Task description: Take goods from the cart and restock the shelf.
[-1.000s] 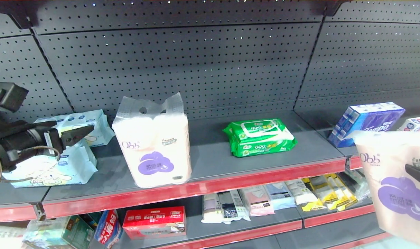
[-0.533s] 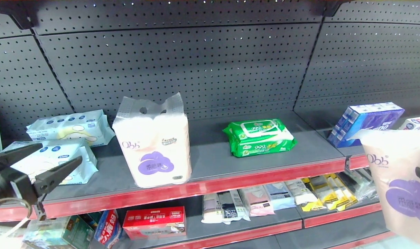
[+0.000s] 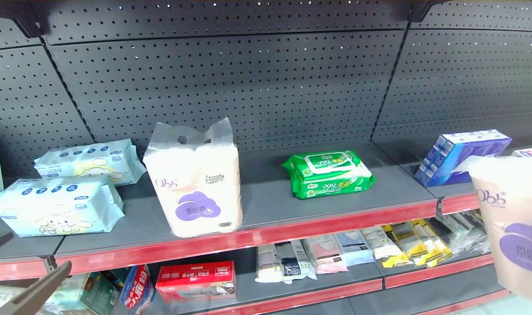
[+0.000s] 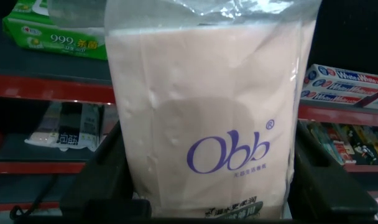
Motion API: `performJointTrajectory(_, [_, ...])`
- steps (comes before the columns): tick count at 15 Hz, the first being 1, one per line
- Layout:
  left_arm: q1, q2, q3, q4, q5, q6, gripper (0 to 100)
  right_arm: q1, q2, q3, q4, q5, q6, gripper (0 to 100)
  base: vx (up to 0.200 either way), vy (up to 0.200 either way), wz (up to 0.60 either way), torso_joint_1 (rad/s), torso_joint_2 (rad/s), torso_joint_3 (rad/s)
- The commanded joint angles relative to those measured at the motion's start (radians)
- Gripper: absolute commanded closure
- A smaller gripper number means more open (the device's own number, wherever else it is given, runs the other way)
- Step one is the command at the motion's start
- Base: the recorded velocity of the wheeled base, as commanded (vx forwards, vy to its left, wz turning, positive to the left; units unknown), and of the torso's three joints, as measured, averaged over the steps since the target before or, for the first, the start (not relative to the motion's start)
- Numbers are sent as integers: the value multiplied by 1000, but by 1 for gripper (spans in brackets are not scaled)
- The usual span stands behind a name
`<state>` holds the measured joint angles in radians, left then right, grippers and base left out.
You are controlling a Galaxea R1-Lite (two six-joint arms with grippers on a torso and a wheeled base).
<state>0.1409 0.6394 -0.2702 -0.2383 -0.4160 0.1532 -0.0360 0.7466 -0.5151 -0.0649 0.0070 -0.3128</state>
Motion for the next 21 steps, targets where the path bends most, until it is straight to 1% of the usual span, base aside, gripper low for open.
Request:
performJointTrajectory(1, [0,-70,2,5,0,17,0,-1,-3,0,-1,1,1,100,0,0,0,0,0,0])
performJointTrajectory(2, [0,-81,3,8,0,34,0,-1,4,-6,-3,1,1,100,0,0,0,0,0,0])
performJointTrajectory(3, [0,-87,3,17,0,40,0,-1,10,-11,-3,1,0,100,0,0,0,0,0,0])
performJointTrajectory(4, [0,-102,-1,47,0,43,0,-1,27,-22,-3,1,0,100,0,0,0,0,0,0])
performJointTrajectory(7, [-12,-110,-4,54,-3,45,0,1,39,-19,-3,2,0,100,0,0,0,0,0,0])
performJointTrajectory(8, [-46,-113,-15,56,-7,43,0,1,51,-19,-3,2,1,100,0,0,0,0,0,0])
performJointTrajectory(9, [-93,-119,-27,60,-33,45,0,-1,54,-20,-4,2,1,100,0,0,0,0,0,0])
performJointTrajectory(10, [-170,-121,-55,97,-41,45,0,-1,59,-22,-4,2,1,100,0,0,0,0,0,0])
performJointTrajectory(11, [-265,-127,-98,183,-41,45,0,-1,62,-22,-4,2,1,100,0,0,0,0,0,0])
performJointTrajectory(12, [-334,-150,-141,274,-41,46,0,-1,62,-22,-4,2,1,100,0,0,0,0,0,0])
performJointTrajectory(13, [-368,-170,-169,347,-35,51,0,-1,66,-22,-4,2,1,100,0,0,0,0,0,0])
performJointTrajectory(14, [-365,-178,-169,367,-21,55,0,-2,68,-23,-4,1,1,100,0,0,0,0,0,0])
performJointTrajectory(15, [-356,-187,-153,369,51,60,0,-2,71,-28,-4,1,1,100,0,0,0,0,0,0])
performJointTrajectory(16, [-348,-224,-118,344,207,60,0,-2,74,-31,-4,1,3,100,0,0,0,0,0,0])
performJointTrajectory(17, [-349,-259,-103,333,235,57,0,-2,74,-34,-4,1,3,100,0,0,0,0,0,0])
performJointTrajectory(18, [-349,-323,-84,340,238,57,0,-2,74,-40,-4,2,3,100,0,0,0,0,0,0])
performJointTrajectory(19, [-348,-362,-72,359,243,57,0,-1,76,-51,-4,2,1,100,0,0,600,2,2,2])
performJointTrajectory(21, [-348,-388,-72,398,244,58,0,1,85,-57,-4,2,1,100,0,0,600,2,-7,2])
